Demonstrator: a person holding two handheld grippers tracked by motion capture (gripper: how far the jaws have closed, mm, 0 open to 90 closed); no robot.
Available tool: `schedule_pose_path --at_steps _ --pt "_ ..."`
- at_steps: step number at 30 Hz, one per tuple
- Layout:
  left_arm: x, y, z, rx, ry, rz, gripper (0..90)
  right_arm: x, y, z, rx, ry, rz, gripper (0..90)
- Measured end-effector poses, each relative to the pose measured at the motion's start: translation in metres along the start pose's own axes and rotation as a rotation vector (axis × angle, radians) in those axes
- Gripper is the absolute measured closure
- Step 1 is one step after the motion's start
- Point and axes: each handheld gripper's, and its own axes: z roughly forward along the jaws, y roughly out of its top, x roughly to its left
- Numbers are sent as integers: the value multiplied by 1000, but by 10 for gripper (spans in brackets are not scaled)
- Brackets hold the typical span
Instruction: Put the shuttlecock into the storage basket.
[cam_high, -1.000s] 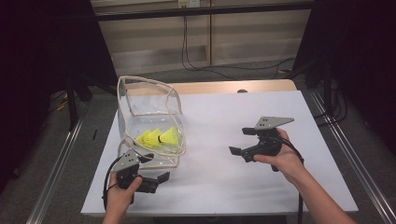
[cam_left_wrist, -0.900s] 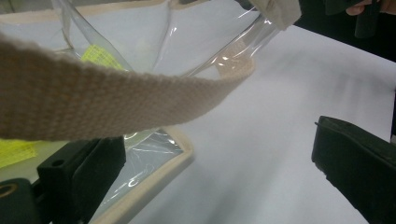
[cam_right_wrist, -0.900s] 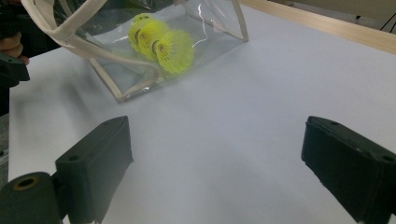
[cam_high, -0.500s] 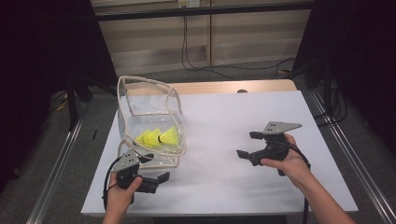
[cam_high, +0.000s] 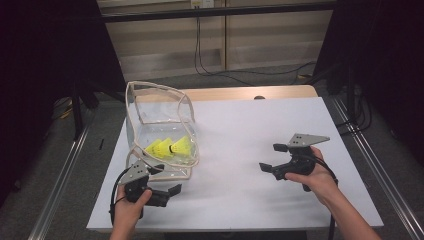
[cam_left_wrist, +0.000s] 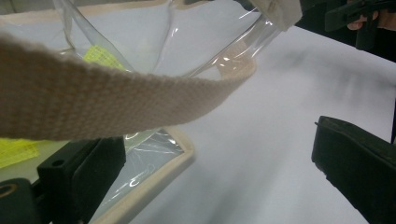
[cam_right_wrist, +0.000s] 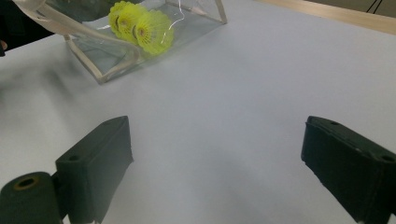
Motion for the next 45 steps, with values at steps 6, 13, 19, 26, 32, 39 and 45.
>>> schedule_pose_path --at_steps 6,13,19,26,32,39,45 --pt "-1 0 1 -2 -5 3 30 -3 -5 -6 -7 -14 2 86" --pt "-1 0 1 3 -2 3 30 -5 -13 -9 5 -20 5 87" --pt "0 0 1 3 0 3 30 -8 -18 -12 9 -29 8 87" --pt "0 0 0 2 1 2 30 -9 -23 -13 13 -31 12 86" --pt "0 0 0 3 2 3 30 -10 -27 -15 15 -34 14 87" --pt "0 0 0 0 0 3 31 -10 -30 -18 10 -34 16 87" --pt "0 0 0 2 -1 3 31 -11 -36 -20 9 -42 21 87"
